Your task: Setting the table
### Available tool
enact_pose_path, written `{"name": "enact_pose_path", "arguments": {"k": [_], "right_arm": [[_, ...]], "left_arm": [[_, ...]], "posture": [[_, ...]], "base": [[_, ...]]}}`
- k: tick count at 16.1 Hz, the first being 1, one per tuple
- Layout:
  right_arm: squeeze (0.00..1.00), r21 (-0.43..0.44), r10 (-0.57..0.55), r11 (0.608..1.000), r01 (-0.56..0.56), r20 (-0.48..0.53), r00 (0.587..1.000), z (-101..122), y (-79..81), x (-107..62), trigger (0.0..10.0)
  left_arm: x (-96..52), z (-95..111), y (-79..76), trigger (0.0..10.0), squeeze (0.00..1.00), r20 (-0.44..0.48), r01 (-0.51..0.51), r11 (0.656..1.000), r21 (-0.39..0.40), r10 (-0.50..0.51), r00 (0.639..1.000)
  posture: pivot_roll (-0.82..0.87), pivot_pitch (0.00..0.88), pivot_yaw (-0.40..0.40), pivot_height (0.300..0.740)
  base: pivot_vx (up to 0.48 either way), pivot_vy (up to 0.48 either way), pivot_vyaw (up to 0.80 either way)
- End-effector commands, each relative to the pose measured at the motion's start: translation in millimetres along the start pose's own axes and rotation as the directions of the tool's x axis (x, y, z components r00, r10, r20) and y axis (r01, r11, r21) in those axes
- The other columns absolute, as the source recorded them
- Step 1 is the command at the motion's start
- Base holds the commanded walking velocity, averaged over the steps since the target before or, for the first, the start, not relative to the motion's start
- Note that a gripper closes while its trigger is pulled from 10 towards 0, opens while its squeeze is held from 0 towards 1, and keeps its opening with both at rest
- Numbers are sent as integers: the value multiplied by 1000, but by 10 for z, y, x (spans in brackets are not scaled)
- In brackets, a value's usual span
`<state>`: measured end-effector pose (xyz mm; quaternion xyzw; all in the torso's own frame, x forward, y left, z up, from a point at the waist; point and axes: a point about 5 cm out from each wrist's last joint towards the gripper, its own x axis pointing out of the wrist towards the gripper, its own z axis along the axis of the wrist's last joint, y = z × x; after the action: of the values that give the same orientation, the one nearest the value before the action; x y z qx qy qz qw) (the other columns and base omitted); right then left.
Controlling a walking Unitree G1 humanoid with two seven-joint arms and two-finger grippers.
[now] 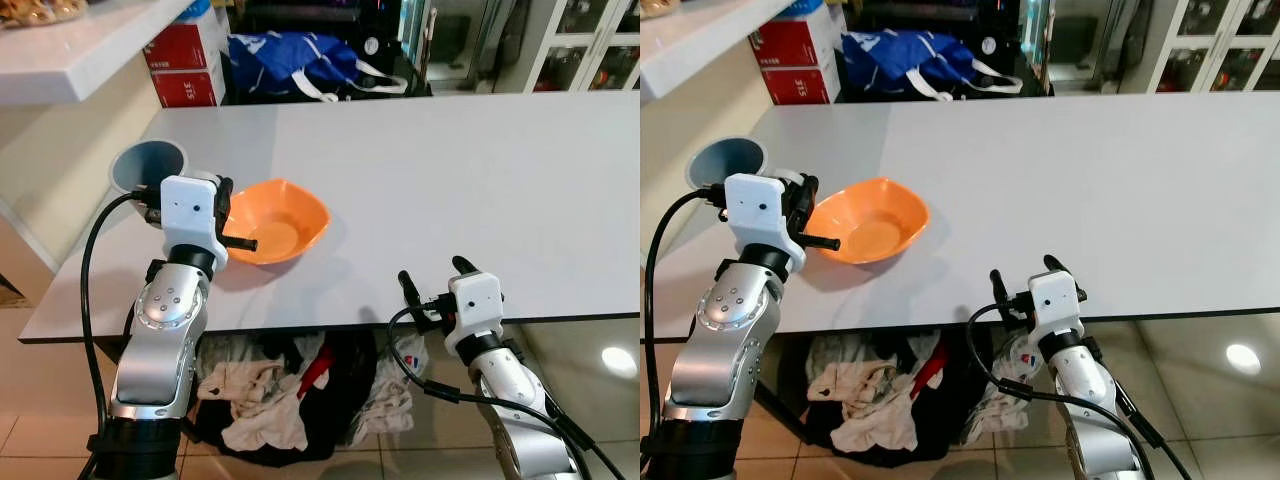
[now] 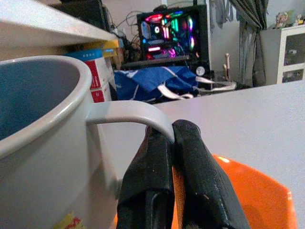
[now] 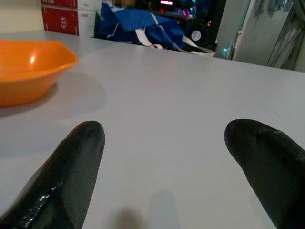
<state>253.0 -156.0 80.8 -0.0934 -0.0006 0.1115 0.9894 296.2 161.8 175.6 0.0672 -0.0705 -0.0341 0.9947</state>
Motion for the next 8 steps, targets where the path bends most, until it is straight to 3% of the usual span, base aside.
{"name": "enact_pose_path", "arguments": {"k": [1, 8], "right_arm": [[0, -11, -1, 1000, 1, 9, 1000, 38, -22, -4, 10000], [0, -9, 1, 1000, -1, 6, 1000, 30, -2, -17, 10000]], "left_arm": [[-1, -7, -33, 0, 0, -9, 14, 1000, 0, -14, 1000], [6, -71, 23, 0, 0, -34, 2, 1000, -3, -2, 999]], "posture": [[-112, 0, 68, 736], [-113, 0, 71, 736]], "base": [[285, -382, 0], [321, -352, 0]]}}
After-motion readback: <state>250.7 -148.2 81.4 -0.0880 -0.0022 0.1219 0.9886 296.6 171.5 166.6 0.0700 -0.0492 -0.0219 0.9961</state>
